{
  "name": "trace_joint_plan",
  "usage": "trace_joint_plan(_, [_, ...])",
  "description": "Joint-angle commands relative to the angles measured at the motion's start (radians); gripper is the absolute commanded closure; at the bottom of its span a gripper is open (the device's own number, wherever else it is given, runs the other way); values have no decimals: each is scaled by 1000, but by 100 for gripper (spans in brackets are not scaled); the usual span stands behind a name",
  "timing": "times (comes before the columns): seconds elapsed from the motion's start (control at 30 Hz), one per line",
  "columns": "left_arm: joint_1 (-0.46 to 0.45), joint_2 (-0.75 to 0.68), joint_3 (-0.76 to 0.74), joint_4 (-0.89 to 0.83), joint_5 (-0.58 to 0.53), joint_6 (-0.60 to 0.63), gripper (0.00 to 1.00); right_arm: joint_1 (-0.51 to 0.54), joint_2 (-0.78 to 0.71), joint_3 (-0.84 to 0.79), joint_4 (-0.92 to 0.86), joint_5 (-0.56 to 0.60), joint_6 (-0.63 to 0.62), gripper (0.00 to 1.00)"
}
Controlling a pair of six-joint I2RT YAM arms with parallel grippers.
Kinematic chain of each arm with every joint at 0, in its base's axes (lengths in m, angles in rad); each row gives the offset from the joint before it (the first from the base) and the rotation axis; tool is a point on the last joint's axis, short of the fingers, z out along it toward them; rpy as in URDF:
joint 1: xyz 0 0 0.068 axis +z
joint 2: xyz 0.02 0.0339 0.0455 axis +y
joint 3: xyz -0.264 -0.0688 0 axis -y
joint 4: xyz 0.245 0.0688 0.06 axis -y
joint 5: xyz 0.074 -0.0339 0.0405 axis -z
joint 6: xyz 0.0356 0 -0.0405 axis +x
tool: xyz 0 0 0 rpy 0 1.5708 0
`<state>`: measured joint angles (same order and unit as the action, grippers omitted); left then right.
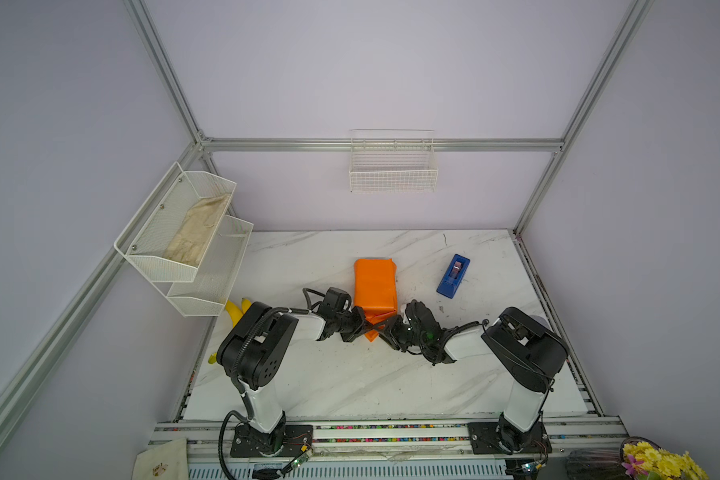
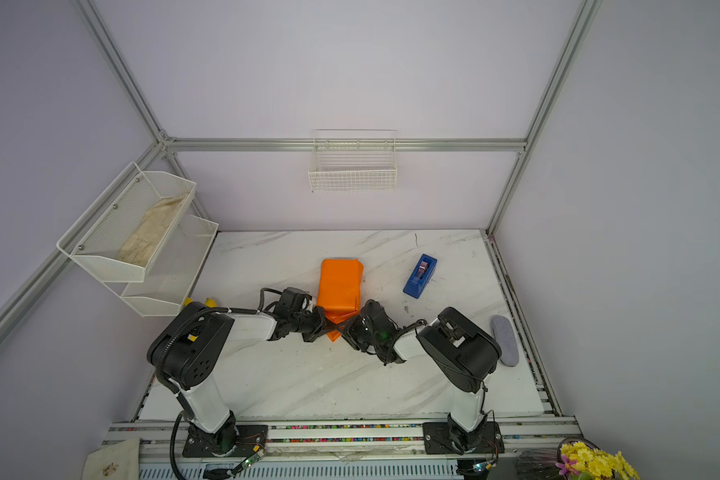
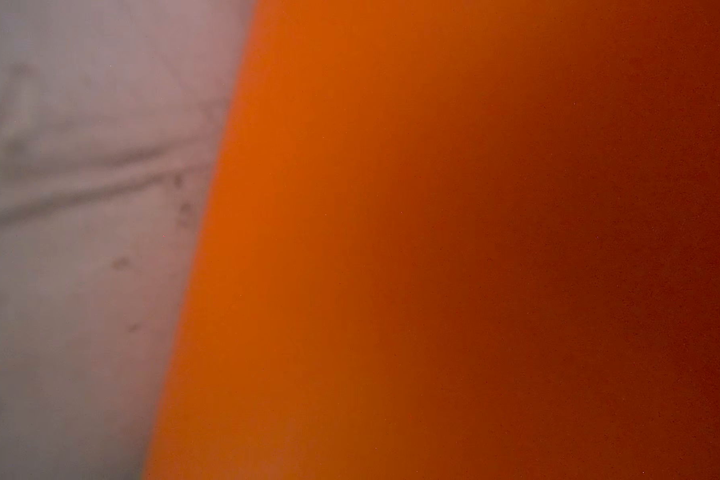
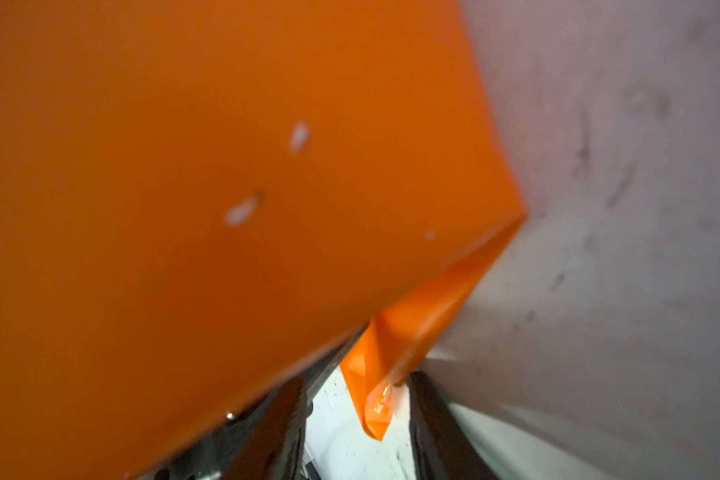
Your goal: Wrap the gift box in paper
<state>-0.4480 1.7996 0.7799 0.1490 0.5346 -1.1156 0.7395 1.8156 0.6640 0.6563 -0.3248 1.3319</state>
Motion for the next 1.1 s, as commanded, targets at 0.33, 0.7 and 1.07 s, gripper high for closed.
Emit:
trace_joint_plan(0.33, [-1, 23, 5, -56, -39, 8, 96, -79, 16, -26, -52, 64, 42, 58])
trace_joint_plan(0.7, [-1, 26, 10, -61, -44, 8, 96, 18, 60, -47, 56, 29, 156, 67])
trace_joint_plan(1.07, [-1, 29, 10, -63, -44, 9, 96, 60, 56, -69, 89, 40, 215, 77])
